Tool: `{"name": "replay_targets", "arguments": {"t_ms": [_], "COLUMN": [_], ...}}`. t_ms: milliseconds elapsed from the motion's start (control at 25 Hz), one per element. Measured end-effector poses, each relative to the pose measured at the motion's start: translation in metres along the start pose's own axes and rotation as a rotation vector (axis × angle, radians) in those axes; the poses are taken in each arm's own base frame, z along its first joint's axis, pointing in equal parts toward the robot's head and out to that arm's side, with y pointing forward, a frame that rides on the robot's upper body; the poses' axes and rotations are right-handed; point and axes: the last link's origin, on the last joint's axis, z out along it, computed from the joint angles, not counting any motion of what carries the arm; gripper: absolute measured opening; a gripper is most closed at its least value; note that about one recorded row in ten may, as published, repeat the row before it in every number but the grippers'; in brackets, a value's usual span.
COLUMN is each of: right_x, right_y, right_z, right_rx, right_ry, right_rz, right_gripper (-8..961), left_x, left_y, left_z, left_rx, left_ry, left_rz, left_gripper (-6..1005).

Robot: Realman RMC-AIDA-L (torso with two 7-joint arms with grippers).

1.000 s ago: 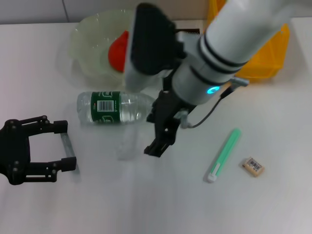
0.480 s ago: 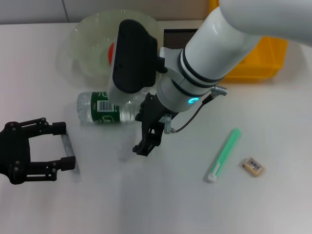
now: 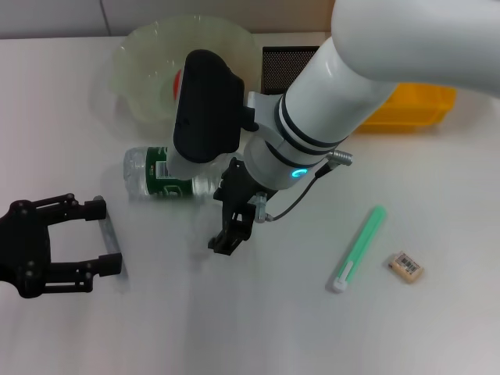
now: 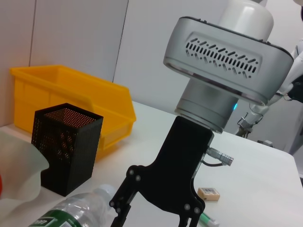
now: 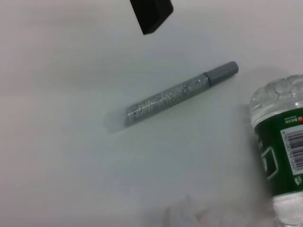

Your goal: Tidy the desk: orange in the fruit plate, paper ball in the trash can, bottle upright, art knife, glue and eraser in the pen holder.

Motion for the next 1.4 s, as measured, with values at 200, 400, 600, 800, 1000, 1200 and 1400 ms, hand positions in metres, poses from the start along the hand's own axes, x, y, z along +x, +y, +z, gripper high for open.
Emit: {"name": "replay_targets", "arguments": {"t_ms": [200,400,600,800,1000,1200,1400], "right_x": [0.000,0.001,0.002,0.003,-0.001,-0.001,0.014], "right_y": [-0.001,-0.002,0.000,0.001,0.006,0.009,0.004], "right_z": [0.005,0.008,0.009,0.009,0.001,-0.039,-0.090], "right_rx": [-0.012,-0.010,-0.017,-0.017,-0.039,-0.031,0.105], "right_ry": [0.004,0.019,0.017,0.007,0.003,-0.001,0.051], "right_rz": [0.021,0.018,0.020,0.012,0.006,0.031,0.100], "right_gripper": [714,713,712,710,615,525,516], "left_x": [0.000,0.000,0.000,0.000,-0.003,-0.005,-0.004], "left_y": [-0.001,-0.001,-0.001,-0.001,0.000,0.000,0.000], "left_z": [0.001,0.001,0.001,0.001,0.001,-0.001,-0.001], "left_rx": [0.004,0.004,0.005,0.008,0.009,0.009,0.005], "left_ry": [0.000,0.001,0.001,0.002,0.003,0.004,0.006], "left_rz": [0.001,0.002,0.002,0.000,-0.004,-0.011,-0.008], "left_gripper": [862,863,863,863,862,862,862]}}
